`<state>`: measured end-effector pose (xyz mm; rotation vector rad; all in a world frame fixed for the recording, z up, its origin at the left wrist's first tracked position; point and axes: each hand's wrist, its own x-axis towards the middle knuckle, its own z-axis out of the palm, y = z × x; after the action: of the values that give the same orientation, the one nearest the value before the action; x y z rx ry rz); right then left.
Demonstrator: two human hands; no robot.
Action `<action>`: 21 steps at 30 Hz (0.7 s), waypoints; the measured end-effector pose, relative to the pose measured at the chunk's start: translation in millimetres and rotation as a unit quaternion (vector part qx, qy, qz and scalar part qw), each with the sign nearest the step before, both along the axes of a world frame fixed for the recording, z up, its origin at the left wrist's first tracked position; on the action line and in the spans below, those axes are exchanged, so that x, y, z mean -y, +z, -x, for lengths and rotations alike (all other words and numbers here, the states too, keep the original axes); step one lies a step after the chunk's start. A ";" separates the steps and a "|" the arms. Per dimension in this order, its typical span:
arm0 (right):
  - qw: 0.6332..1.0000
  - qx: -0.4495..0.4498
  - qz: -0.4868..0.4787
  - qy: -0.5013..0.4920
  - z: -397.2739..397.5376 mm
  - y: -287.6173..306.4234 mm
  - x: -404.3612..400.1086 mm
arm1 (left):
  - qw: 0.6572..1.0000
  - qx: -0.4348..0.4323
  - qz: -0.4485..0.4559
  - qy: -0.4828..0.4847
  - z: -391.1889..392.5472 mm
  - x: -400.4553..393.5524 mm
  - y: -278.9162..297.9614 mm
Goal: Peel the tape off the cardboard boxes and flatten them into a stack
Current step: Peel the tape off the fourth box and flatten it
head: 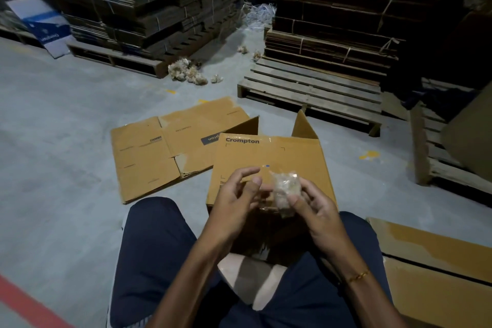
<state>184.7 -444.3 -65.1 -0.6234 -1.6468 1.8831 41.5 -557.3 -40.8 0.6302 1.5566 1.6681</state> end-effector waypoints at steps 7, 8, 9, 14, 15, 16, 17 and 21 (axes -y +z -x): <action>0.996 0.018 0.028 -0.084 -20.7 -5.7 -14.3 | 0.857 -0.486 0.172 -0.012 8.1 -7.9 -38.6; 0.996 0.036 0.002 -0.087 -21.0 -6.6 -14.6 | 0.839 -0.513 0.179 -0.025 5.6 -10.6 -39.5; 0.994 0.050 -0.023 -0.090 -21.7 -8.1 -15.0 | 0.822 -0.538 0.184 -0.036 3.0 -12.9 -38.7; 0.994 0.059 -0.063 -0.065 -25.8 -5.7 -12.9 | 0.808 -0.547 0.201 -0.088 1.0 -20.6 -32.8; 0.994 0.061 -0.066 -0.059 -26.8 -3.9 -12.2 | 0.809 -0.543 0.205 -0.094 1.8 -21.5 -32.3; 0.993 0.066 -0.077 -0.055 -28.3 -3.2 -12.6 | 0.812 -0.537 0.209 -0.098 2.2 -22.5 -31.4; 0.992 0.071 -0.090 -0.047 -30.1 -2.2 -13.4 | 0.817 -0.529 0.210 -0.098 2.2 -23.2 -29.9; 0.982 0.094 -0.160 -0.025 -33.5 7.6 -19.2 | 0.847 -0.492 0.175 -0.093 -0.5 -21.6 -29.3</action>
<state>218.2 -425.1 -57.5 -0.7143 -1.9825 1.5158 41.9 -535.7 -70.1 1.5181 2.3123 0.8442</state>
